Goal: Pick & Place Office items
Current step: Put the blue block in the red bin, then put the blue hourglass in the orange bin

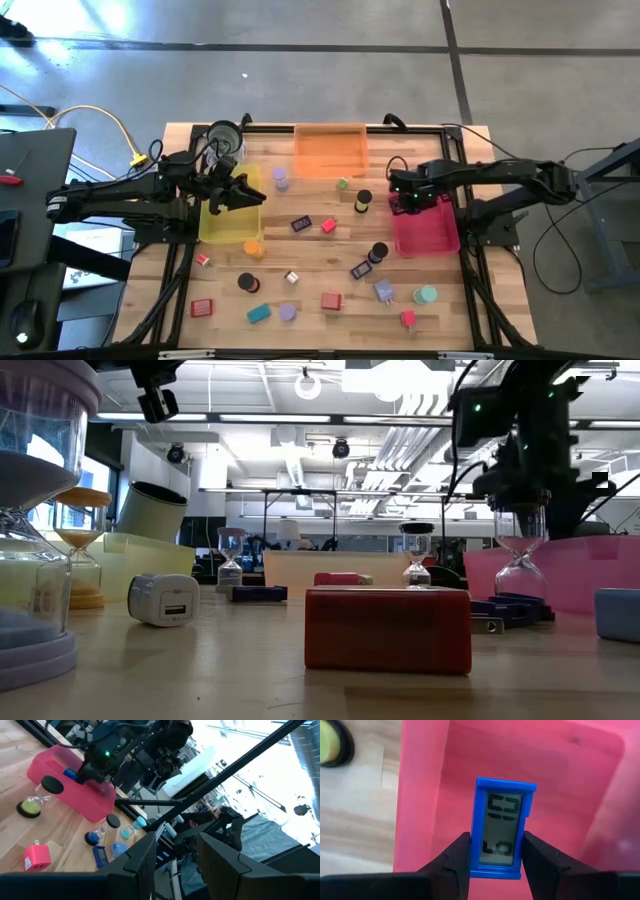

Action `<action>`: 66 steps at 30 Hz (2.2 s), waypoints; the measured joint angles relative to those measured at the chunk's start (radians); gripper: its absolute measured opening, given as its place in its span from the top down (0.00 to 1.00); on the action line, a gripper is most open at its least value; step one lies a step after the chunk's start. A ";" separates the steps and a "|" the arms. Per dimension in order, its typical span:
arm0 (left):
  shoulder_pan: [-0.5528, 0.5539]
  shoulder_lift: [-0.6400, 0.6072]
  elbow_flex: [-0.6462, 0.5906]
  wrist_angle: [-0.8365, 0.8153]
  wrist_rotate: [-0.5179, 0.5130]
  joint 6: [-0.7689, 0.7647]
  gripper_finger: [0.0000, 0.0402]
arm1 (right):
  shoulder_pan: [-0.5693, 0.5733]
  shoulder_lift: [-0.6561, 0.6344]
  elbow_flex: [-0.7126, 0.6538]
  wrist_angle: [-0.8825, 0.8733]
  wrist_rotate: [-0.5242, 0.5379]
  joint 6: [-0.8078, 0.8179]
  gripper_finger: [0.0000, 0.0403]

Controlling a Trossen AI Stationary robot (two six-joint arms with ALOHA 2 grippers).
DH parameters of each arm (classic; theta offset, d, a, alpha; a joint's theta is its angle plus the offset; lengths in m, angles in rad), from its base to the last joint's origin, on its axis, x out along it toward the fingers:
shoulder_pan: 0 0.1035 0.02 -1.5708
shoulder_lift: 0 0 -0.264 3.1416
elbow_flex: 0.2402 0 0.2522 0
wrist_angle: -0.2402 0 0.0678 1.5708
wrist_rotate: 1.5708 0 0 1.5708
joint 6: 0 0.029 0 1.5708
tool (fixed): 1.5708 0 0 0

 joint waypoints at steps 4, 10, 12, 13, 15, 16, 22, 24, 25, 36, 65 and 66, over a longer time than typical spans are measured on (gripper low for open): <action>0.000 0.000 0.000 0.000 0.022 -0.026 0.65 | -0.024 0.064 0.001 0.039 0.010 -0.032 0.67; 0.000 0.000 0.000 0.000 0.053 -0.026 0.65 | -0.054 0.151 0.001 0.100 0.003 -0.081 0.67; 0.000 0.000 0.000 0.000 0.053 -0.008 0.65 | -0.061 0.176 0.001 0.125 -0.008 -0.081 0.67; 0.000 0.000 0.000 0.000 0.053 -0.004 0.65 | -0.063 0.187 0.001 0.131 -0.008 -0.081 0.67; 0.000 0.000 0.000 0.000 0.053 -0.003 0.65 | -0.065 0.201 0.001 0.132 -0.006 -0.081 0.64; 0.000 0.000 0.000 0.000 0.053 -0.003 0.65 | -0.065 0.205 0.001 0.130 -0.004 -0.080 0.62; -0.013 0.000 0.000 0.000 0.067 -0.007 0.65 | -0.064 0.198 0.001 0.114 -0.004 -0.072 0.47; -0.029 0.000 0.000 0.000 0.068 -0.007 0.65 | -0.064 0.191 0.001 0.113 -0.004 -0.072 0.44; -0.039 0.000 0.000 0.000 0.068 -0.008 0.65 | -0.064 0.191 0.001 0.112 -0.004 -0.072 0.42; -0.115 0.000 0.000 0.000 0.053 0.084 0.65 | -0.065 0.065 0.062 -0.060 0.095 -0.018 0.36; -0.125 0.005 -0.001 0.039 -0.098 0.142 0.65 | 0.311 -0.334 0.123 0.037 0.337 0.191 0.36; -0.125 0.006 -0.001 0.039 -0.100 0.143 0.64 | 0.315 -0.334 0.123 0.042 0.337 0.191 0.36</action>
